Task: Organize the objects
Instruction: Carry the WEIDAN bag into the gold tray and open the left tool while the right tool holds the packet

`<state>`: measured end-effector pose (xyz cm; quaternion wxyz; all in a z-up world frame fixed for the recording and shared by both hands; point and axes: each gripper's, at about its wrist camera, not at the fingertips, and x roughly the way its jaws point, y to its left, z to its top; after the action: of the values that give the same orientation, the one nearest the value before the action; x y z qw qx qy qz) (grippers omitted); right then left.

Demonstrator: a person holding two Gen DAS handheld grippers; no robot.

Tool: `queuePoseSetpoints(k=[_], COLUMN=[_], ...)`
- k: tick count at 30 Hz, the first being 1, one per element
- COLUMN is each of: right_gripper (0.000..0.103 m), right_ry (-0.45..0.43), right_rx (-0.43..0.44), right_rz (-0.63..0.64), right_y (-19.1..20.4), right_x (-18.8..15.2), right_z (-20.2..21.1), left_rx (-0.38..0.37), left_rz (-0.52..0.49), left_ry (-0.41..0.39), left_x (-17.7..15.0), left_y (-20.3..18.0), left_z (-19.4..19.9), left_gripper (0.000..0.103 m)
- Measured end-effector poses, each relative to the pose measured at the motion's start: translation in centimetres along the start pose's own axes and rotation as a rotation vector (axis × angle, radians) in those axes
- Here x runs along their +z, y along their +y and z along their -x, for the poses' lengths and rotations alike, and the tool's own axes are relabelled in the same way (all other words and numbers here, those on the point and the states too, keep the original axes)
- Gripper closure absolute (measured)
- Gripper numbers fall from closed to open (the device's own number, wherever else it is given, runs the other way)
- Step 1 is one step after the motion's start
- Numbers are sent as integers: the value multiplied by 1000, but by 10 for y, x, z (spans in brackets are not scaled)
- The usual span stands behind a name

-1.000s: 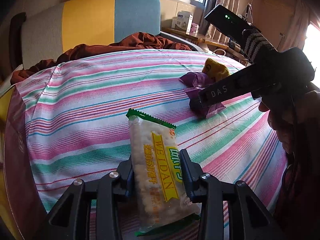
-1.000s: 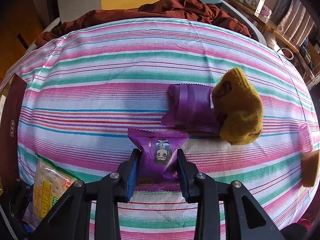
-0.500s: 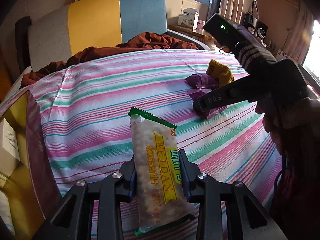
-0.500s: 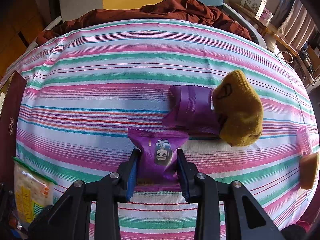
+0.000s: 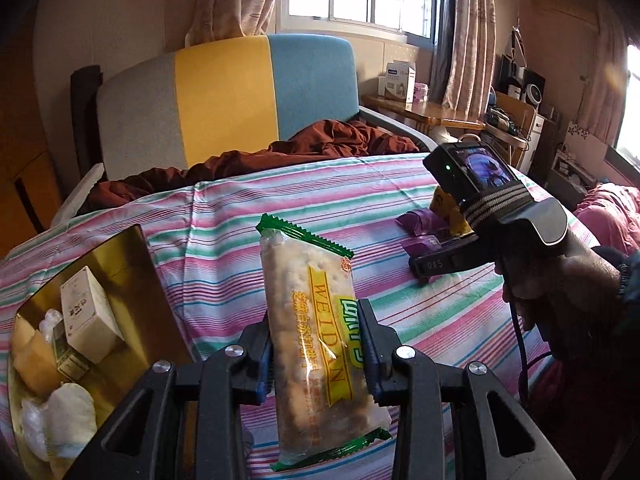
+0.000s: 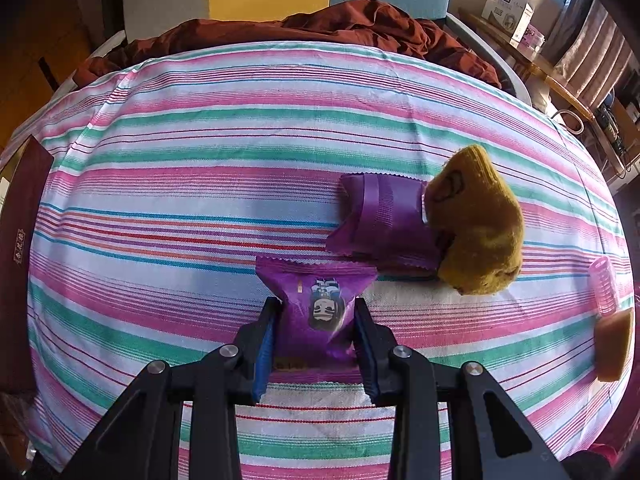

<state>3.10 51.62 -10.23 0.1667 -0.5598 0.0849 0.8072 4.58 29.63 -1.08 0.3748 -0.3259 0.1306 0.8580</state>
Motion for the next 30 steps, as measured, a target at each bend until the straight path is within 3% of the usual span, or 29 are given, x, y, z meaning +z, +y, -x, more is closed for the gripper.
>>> queuePoseSetpoints(k=[15, 24, 30], right_gripper=[68, 68, 68], right_ry=[-16, -22, -25], right_rx=[-44, -80, -97], right_rz=[39, 75, 95], right_y=[5, 8, 11], right_x=[-4, -3, -1], right_z=[3, 4, 1], left_rx=[205, 226, 266], left_rz=[202, 523, 657], left_ry=[2, 24, 8], left_x=[-18, -61, -87], left_y=[113, 219, 271], left_z=[33, 63, 90], left_gripper=[67, 67, 67])
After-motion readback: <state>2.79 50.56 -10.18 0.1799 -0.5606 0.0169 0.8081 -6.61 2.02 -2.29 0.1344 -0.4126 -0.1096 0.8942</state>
